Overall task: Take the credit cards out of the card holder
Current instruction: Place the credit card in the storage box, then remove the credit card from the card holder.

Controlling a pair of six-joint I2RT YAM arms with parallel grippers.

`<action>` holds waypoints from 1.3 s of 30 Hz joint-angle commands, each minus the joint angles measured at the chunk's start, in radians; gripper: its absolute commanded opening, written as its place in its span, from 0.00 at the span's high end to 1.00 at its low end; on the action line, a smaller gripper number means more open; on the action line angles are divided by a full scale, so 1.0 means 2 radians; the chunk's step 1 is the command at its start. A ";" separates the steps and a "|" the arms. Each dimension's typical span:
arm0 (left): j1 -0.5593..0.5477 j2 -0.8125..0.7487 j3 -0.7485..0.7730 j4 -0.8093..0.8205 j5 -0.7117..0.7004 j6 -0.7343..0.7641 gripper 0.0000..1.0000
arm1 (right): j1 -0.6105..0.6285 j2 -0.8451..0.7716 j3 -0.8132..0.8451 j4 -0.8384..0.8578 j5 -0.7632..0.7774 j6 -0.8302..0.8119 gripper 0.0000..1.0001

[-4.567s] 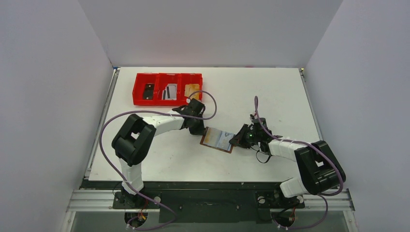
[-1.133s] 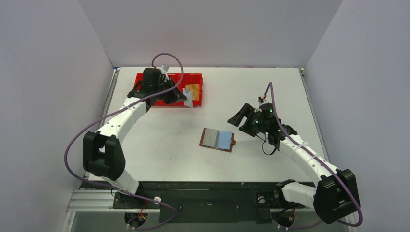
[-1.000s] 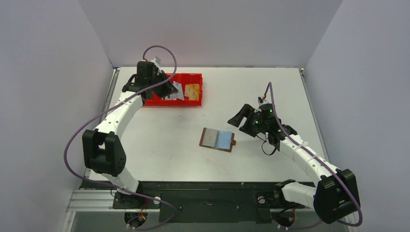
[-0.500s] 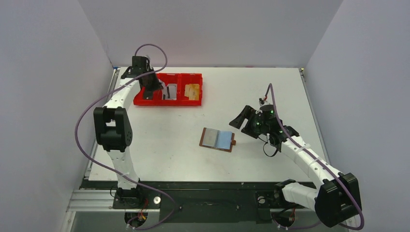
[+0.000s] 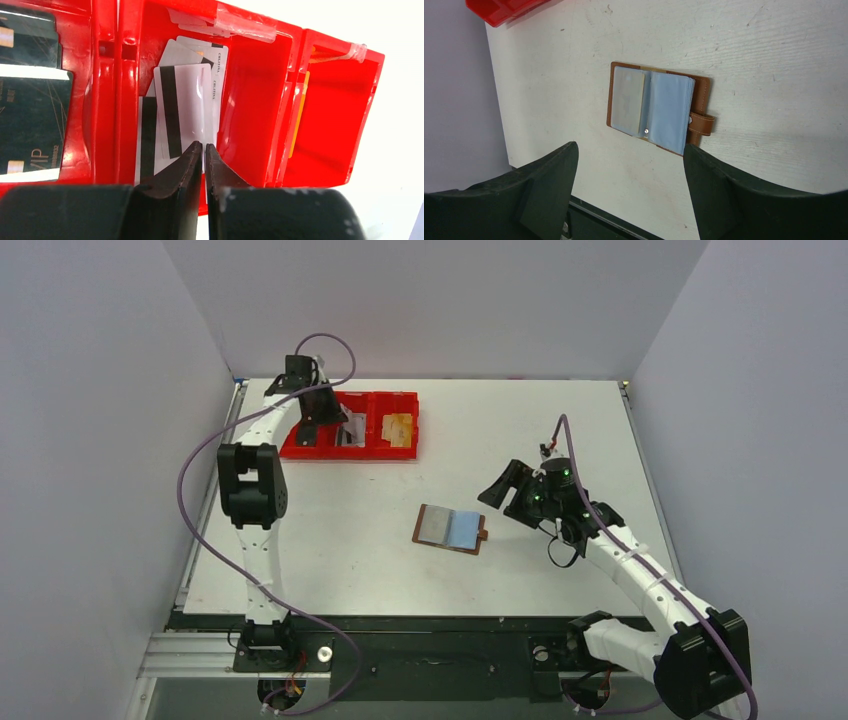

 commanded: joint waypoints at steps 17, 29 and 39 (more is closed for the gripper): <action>-0.011 -0.023 0.112 -0.081 -0.017 0.035 0.62 | 0.003 -0.009 0.029 -0.005 0.019 -0.013 0.27; -0.070 -0.158 -0.028 -0.101 -0.084 -0.001 0.61 | 0.023 0.003 0.020 -0.004 0.055 -0.009 0.27; -0.163 -0.289 -0.241 -0.062 -0.126 -0.019 0.62 | 0.096 0.060 0.032 0.021 0.114 0.007 0.28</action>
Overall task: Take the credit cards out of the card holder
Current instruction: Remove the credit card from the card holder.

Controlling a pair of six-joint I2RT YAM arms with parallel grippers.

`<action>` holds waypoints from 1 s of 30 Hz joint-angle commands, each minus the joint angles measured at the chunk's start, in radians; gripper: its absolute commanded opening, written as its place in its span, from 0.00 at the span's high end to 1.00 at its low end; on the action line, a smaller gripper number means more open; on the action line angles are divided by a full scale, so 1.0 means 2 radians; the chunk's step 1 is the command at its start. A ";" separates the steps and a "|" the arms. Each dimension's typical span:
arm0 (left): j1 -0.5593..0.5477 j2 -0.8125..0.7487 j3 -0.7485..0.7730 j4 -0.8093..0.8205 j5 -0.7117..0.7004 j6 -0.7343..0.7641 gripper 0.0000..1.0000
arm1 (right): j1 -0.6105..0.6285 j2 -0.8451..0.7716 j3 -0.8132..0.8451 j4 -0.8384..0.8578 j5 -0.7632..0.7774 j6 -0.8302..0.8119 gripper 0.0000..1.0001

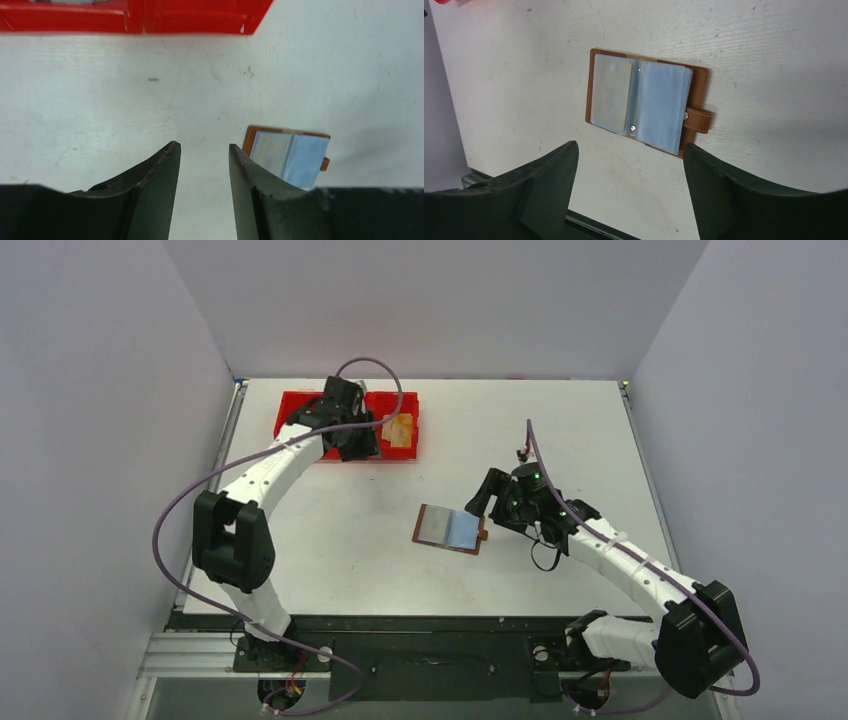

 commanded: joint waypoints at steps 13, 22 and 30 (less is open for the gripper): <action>-0.103 -0.115 -0.165 0.051 -0.019 -0.032 0.62 | 0.072 0.097 0.046 0.046 0.069 0.035 0.29; -0.103 -0.135 -0.184 0.046 -0.025 -0.027 0.62 | 0.091 0.150 0.070 0.045 0.095 0.052 0.31; -0.097 -0.139 -0.191 0.044 -0.023 -0.025 0.62 | 0.097 0.178 0.090 0.038 0.106 0.056 0.33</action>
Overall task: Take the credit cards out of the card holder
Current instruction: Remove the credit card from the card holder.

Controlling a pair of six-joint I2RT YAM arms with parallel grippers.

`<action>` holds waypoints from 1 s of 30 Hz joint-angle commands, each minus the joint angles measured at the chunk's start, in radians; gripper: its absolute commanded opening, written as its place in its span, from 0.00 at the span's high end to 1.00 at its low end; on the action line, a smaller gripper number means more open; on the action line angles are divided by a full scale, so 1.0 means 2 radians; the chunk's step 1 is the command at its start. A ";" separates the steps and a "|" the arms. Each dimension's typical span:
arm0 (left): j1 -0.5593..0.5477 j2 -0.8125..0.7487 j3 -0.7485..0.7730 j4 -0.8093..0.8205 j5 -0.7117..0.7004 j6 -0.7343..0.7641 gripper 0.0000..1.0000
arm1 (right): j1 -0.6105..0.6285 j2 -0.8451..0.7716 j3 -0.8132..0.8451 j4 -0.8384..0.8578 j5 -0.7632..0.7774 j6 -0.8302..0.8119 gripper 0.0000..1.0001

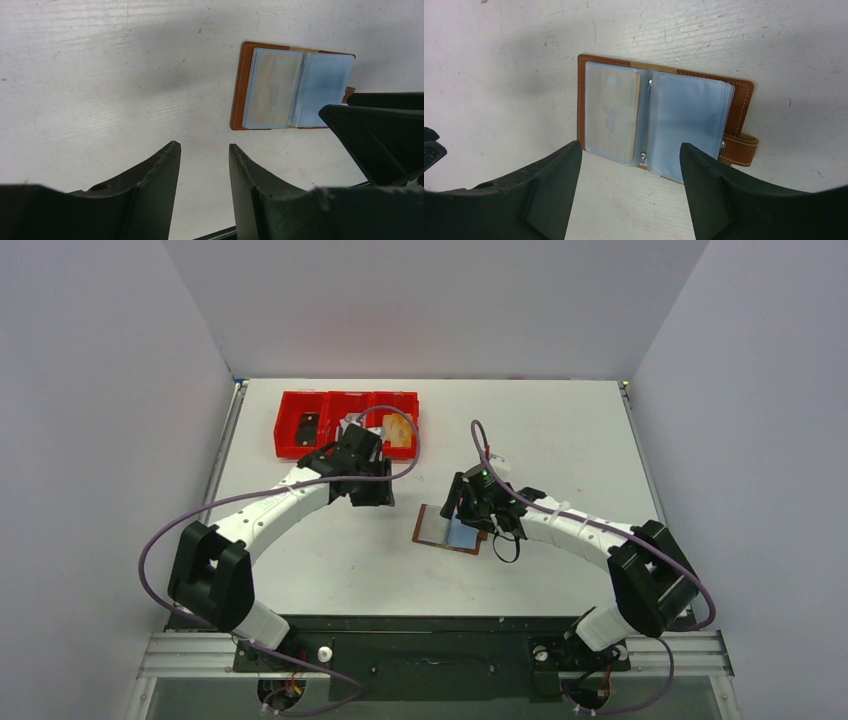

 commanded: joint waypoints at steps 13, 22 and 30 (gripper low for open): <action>0.011 -0.017 0.004 0.019 0.001 0.000 0.62 | 0.013 0.037 0.047 -0.009 0.034 -0.003 0.34; 0.012 -0.014 0.000 0.023 -0.002 -0.003 0.62 | 0.026 0.071 0.070 -0.013 0.039 -0.010 0.37; 0.015 -0.016 -0.005 0.024 -0.003 -0.005 0.62 | 0.048 0.112 0.108 -0.027 0.053 -0.018 0.42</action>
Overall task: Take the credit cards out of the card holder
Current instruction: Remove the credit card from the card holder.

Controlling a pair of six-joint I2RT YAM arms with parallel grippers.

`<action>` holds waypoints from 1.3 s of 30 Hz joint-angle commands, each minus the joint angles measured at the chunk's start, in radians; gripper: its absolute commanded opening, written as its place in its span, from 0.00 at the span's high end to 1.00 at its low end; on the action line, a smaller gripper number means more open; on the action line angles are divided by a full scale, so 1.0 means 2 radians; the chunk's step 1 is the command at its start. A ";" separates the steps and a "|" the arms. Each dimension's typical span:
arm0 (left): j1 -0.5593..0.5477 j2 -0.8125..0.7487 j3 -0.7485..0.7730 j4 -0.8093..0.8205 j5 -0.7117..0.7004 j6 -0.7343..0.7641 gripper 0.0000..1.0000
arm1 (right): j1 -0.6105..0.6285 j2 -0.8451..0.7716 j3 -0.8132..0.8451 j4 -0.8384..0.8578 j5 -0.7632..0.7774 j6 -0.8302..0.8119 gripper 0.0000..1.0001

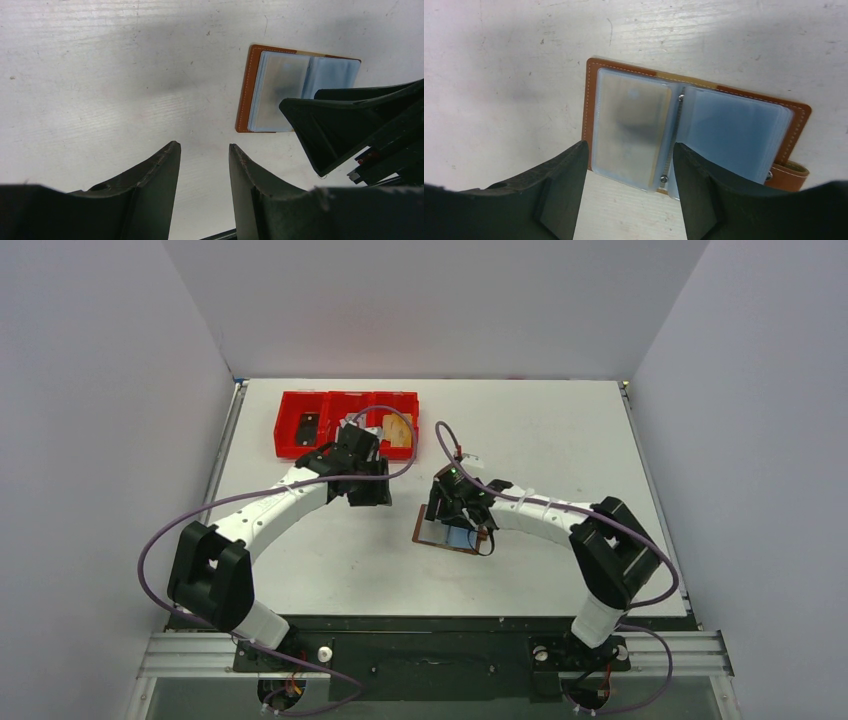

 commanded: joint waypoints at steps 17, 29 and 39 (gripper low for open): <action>0.006 -0.015 -0.002 0.020 -0.002 -0.006 0.62 | 0.042 0.084 0.080 -0.059 0.054 -0.039 0.52; 0.006 -0.010 -0.008 0.020 -0.004 -0.017 0.62 | 0.052 0.108 0.083 -0.091 0.061 -0.079 0.85; 0.004 -0.004 -0.069 0.064 0.054 -0.055 0.62 | 0.051 0.069 0.025 0.002 -0.025 -0.099 1.00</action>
